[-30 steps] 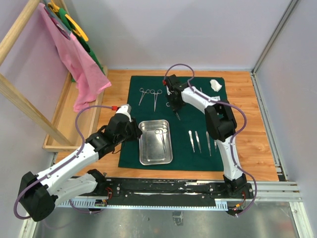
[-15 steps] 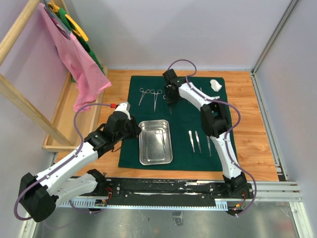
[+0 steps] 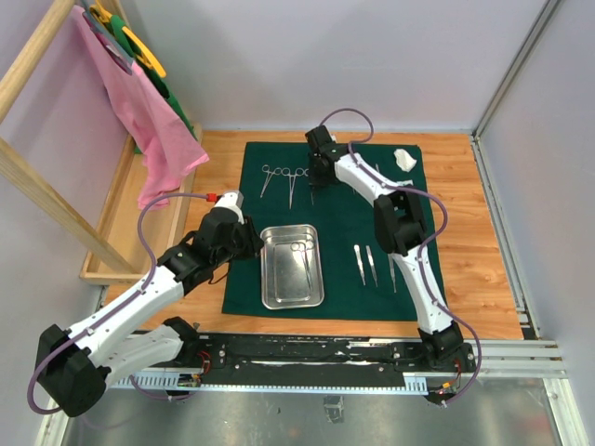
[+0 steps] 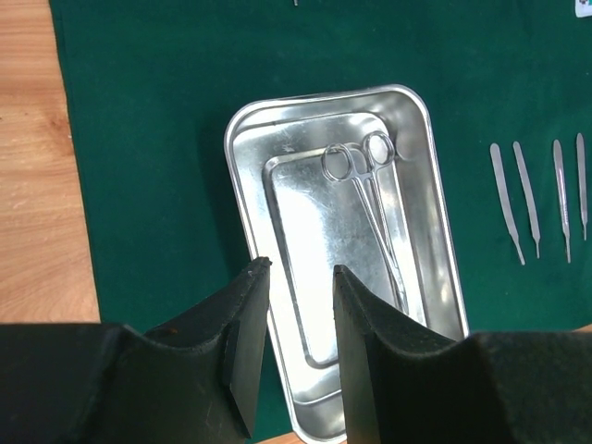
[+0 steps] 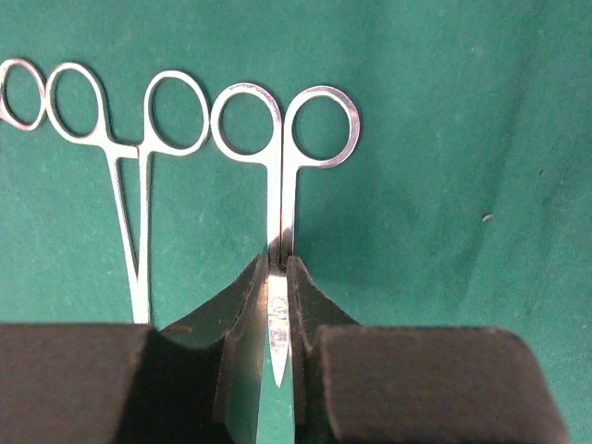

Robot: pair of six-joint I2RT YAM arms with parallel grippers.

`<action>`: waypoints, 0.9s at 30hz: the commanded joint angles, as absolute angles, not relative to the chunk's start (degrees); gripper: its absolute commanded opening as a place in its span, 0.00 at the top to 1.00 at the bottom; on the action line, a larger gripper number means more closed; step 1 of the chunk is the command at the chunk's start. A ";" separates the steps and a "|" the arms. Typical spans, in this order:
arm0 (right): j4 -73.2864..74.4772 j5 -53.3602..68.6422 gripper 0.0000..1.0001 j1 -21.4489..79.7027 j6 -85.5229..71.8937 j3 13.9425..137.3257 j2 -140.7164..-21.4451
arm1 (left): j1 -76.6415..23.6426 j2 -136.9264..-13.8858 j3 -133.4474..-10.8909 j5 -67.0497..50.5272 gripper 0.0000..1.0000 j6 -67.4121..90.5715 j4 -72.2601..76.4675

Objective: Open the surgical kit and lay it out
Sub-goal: Adjust the medical item in the surgical kit.

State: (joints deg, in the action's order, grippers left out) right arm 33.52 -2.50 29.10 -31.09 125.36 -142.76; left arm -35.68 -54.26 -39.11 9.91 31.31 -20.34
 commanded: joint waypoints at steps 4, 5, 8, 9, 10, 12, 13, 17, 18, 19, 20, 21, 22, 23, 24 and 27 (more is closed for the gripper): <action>34.77 -4.72 0.86 26.99 -31.30 126.05 -146.91 | -34.72 -54.47 -40.35 8.54 0.61 30.40 -19.63; 34.80 -4.82 0.86 26.91 -31.17 125.84 -146.80 | -34.72 -54.53 -40.37 8.41 0.62 30.41 -19.48; 34.74 -4.94 0.84 26.89 -30.28 125.24 -146.25 | -34.65 -54.74 -40.34 8.24 0.62 30.50 -19.21; 34.58 -4.67 0.82 26.89 -29.88 124.98 -146.02 | -34.71 -54.75 -40.29 8.18 0.62 30.52 -19.17; 34.23 -4.24 0.77 26.96 -29.39 124.61 -145.68 | -34.70 -54.76 -40.30 8.13 0.62 30.61 -19.16; 33.26 -3.66 0.64 27.26 -28.37 123.47 -144.57 | -34.70 -54.63 -40.25 8.17 0.62 30.67 -19.23; 32.55 -3.42 0.58 27.60 -27.60 122.70 -143.63 | -34.65 -54.59 -40.35 8.29 0.62 30.67 -19.37; 29.11 -3.55 0.47 28.30 -24.81 120.32 -138.30 | -34.63 -54.17 -41.15 9.26 0.61 30.59 -20.45; 29.19 -3.77 0.46 28.30 -24.04 121.04 -137.10 | -34.63 -54.08 -41.52 9.53 0.60 30.52 -20.74; 29.30 -4.08 0.45 28.21 -23.14 121.32 -135.48 | -34.63 -53.99 -41.96 9.74 0.60 30.46 -21.16; 29.19 -3.92 0.44 28.20 -22.34 121.26 -133.68 | -34.63 -53.90 -42.47 10.02 0.60 30.42 -21.63; 28.87 -3.02 0.43 28.21 -21.23 120.51 -131.06 | -34.65 -53.76 -43.28 10.28 0.60 30.41 -22.05; 28.00 -1.14 0.41 28.21 -19.43 119.06 -128.07 | -34.59 -53.64 -43.93 10.54 0.60 30.37 -22.52; 26.36 2.21 0.40 28.21 -17.66 116.32 -124.56 | -34.55 -53.36 -44.51 10.77 0.60 30.33 -23.10; 24.36 6.58 0.38 28.21 -15.58 112.99 -120.27 | -34.54 -53.04 -45.06 10.95 0.60 30.32 -23.52; 18.49 23.17 0.33 28.08 -10.30 99.67 -106.61 | -34.53 -51.66 -46.14 11.61 0.59 30.37 -24.69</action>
